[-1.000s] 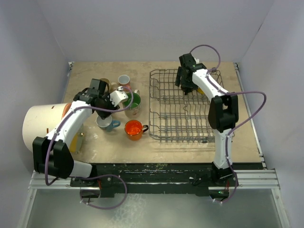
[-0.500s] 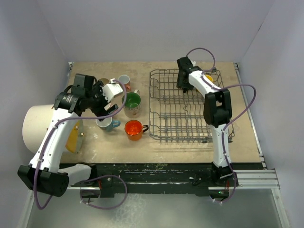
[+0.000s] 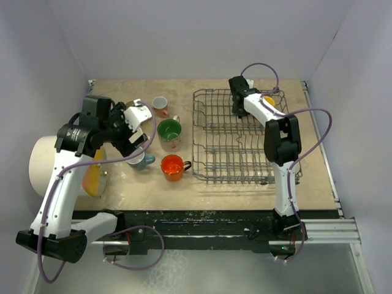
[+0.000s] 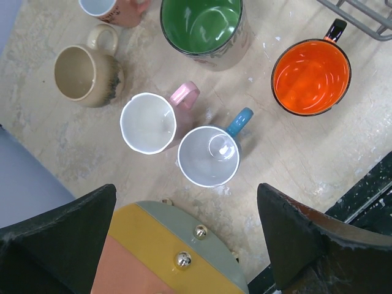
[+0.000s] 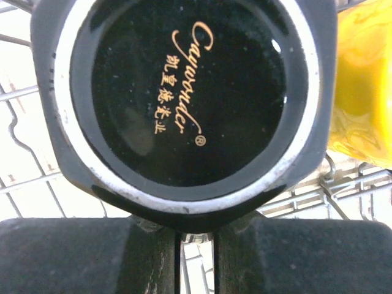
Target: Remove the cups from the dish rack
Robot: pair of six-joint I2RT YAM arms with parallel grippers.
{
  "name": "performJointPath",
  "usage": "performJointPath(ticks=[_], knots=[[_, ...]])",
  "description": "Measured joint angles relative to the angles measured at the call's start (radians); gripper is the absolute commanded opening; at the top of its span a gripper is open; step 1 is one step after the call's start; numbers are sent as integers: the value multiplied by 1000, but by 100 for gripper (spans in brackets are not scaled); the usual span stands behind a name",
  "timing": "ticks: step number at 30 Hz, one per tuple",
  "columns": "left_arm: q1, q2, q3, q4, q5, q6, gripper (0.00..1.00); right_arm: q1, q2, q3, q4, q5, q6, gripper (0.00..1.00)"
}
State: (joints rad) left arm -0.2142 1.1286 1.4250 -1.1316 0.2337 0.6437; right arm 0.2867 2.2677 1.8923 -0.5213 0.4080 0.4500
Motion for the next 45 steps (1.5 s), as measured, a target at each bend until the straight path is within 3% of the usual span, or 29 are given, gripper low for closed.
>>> performJointPath(ticks=[11, 19, 26, 36, 45], knots=[[0, -72, 9, -10, 8, -3, 99, 4, -91, 47, -117, -10, 2, 0], [2, -168, -56, 29, 65, 5, 99, 43, -357, 55, -184, -113, 74, 0], [3, -220, -65, 57, 134, 6, 99, 156, -619, -143, -176, -302, 191, 0], [3, -306, -169, 86, 252, 122, 99, 259, -855, -624, 110, -745, 514, 0], [3, -325, -177, 138, 372, 181, 98, 447, -954, -939, 745, -934, 938, 0]])
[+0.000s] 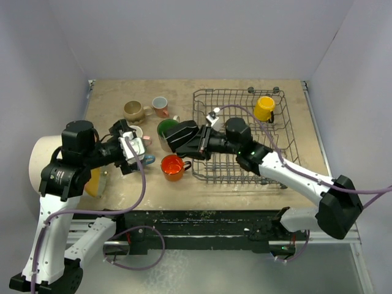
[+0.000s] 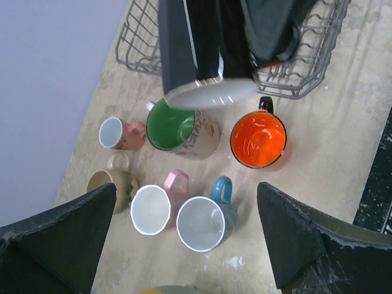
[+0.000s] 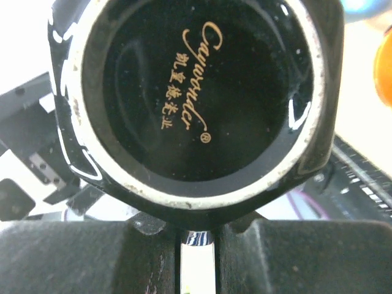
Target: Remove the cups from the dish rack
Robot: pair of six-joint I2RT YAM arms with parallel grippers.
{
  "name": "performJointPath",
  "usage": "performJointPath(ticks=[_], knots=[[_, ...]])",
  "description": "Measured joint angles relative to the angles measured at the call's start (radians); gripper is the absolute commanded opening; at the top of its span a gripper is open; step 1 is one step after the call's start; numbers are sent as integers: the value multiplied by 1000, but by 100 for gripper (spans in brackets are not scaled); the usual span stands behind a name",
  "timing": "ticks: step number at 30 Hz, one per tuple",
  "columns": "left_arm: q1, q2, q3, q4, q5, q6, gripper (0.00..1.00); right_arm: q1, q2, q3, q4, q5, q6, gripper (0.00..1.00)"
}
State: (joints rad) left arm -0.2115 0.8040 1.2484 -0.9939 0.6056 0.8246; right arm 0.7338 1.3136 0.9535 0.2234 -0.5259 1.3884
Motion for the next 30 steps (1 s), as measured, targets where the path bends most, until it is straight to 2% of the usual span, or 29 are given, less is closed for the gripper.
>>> performJointPath(ticks=[6, 12, 14, 16, 19, 20, 21, 22, 26, 27, 30], knots=[[0, 9, 25, 60, 43, -2, 90, 139, 10, -73, 272, -8, 164, 0], [0, 29, 95, 77, 114, -11, 73, 248, 30, -70, 487, 40, 252, 0], [0, 39, 126, 80, 134, -26, 62, 275, 56, -52, 534, 51, 274, 0], [1, 43, 151, 83, 144, -48, 47, 293, 88, -32, 585, 71, 297, 0], [2, 43, 176, 102, 152, -84, 32, 307, 121, 3, 662, 106, 321, 0], [2, 43, 182, 114, 153, -92, 19, 311, 124, 7, 681, 118, 326, 0], [2, 43, 188, 129, 153, -98, 2, 317, 124, 7, 698, 126, 336, 7], [2, 40, 190, 155, 147, -99, 0, 322, 124, 7, 716, 133, 354, 14], [8, 30, 190, 208, 145, -110, 0, 328, 123, 9, 777, 146, 406, 61], [7, 30, 183, 200, 146, -136, 0, 327, 123, 12, 786, 143, 403, 70], [6, 56, 177, 200, 121, -179, 0, 312, 112, 16, 759, 140, 379, 86]])
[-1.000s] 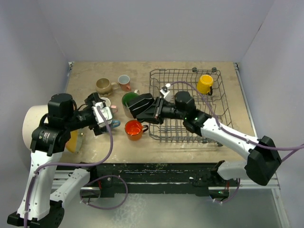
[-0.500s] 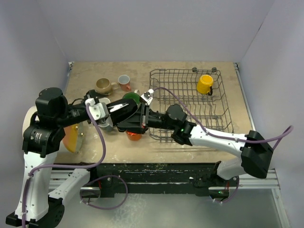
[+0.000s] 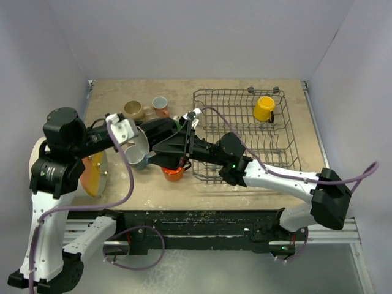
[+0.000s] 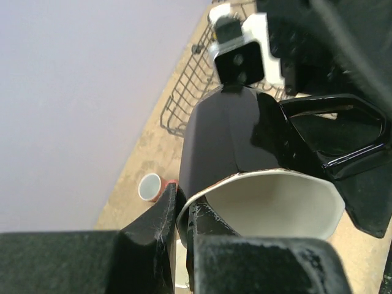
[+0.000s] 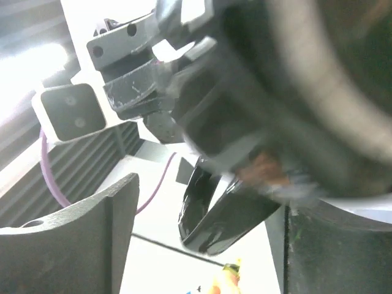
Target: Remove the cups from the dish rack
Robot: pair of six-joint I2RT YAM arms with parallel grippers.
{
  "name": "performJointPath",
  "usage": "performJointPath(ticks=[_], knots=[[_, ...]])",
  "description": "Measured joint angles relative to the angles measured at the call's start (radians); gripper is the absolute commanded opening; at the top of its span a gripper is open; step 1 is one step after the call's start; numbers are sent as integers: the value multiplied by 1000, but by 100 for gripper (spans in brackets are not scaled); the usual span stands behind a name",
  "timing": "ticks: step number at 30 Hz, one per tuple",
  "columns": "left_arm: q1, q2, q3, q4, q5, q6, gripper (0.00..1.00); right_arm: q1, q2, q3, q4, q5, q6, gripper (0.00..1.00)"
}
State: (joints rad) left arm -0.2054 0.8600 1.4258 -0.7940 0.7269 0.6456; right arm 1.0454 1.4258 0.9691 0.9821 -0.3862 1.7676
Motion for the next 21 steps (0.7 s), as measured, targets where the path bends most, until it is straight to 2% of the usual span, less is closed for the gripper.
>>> performJointPath(ticks=[1, 4, 10, 14, 18, 21], knots=[[0, 19, -1, 0, -14, -10, 0, -11, -9, 2, -30, -8, -12, 91], [-5, 101, 4, -1, -93, -31, 0, -98, -76, -2, -180, -31, -59, 94], [-4, 410, 115, -30, -273, -71, 0, -397, -291, -3, -568, -69, -214, 95], [-5, 629, 230, -49, -339, -123, 0, -569, -346, 118, -966, -55, -416, 98], [-18, 778, 317, -50, -372, -161, 0, -662, -337, 237, -1271, 41, -609, 98], [-43, 875, 386, -52, -403, -175, 0, -686, -336, 248, -1409, 107, -708, 98]])
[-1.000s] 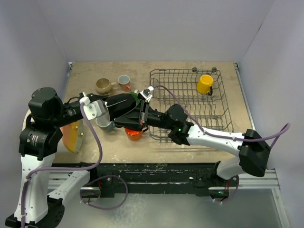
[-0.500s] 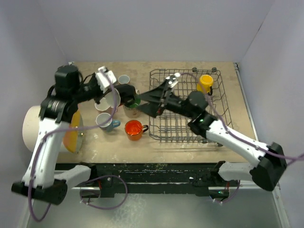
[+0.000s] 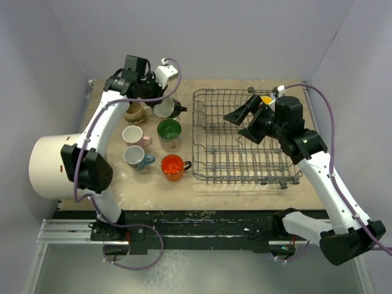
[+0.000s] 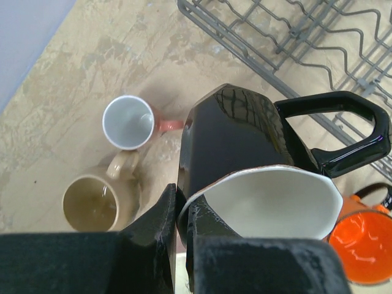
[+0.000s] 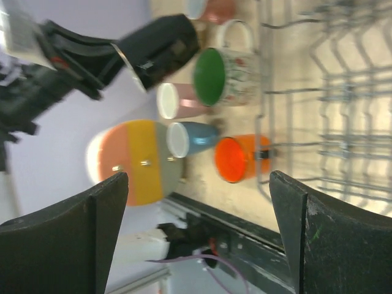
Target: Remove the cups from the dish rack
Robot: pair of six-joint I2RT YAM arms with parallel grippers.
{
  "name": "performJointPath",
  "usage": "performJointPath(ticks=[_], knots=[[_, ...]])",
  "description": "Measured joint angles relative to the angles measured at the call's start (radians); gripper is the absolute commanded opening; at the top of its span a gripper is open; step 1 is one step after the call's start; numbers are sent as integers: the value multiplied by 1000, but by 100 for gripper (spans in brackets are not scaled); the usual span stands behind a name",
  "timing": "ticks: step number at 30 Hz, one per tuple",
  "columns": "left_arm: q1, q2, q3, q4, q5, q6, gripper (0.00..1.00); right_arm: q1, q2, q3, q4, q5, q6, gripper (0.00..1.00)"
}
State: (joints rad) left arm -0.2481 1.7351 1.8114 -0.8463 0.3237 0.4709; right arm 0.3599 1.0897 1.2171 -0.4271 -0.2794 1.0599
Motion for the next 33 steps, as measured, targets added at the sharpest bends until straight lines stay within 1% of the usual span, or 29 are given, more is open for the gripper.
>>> performJointPath(ticks=[5, 12, 20, 25, 31, 33], knots=[[-28, 141, 100, -3, -30, -20, 0, -6, 11, 0, -140, 87, -98, 99], [-37, 295, 190, 8, -88, -52, 0, -42, 43, 7, -235, 196, -186, 100], [-60, 393, 267, 21, -140, -61, 0, -79, 69, 10, -267, 256, -249, 100], [-84, 467, 308, 8, -171, -63, 0, -90, 66, -30, -264, 266, -268, 100], [-93, 599, 451, -124, -238, -71, 0, -101, 66, -74, -264, 284, -286, 100], [-95, 627, 495, -142, -250, -72, 0, -105, 67, -82, -261, 289, -291, 100]])
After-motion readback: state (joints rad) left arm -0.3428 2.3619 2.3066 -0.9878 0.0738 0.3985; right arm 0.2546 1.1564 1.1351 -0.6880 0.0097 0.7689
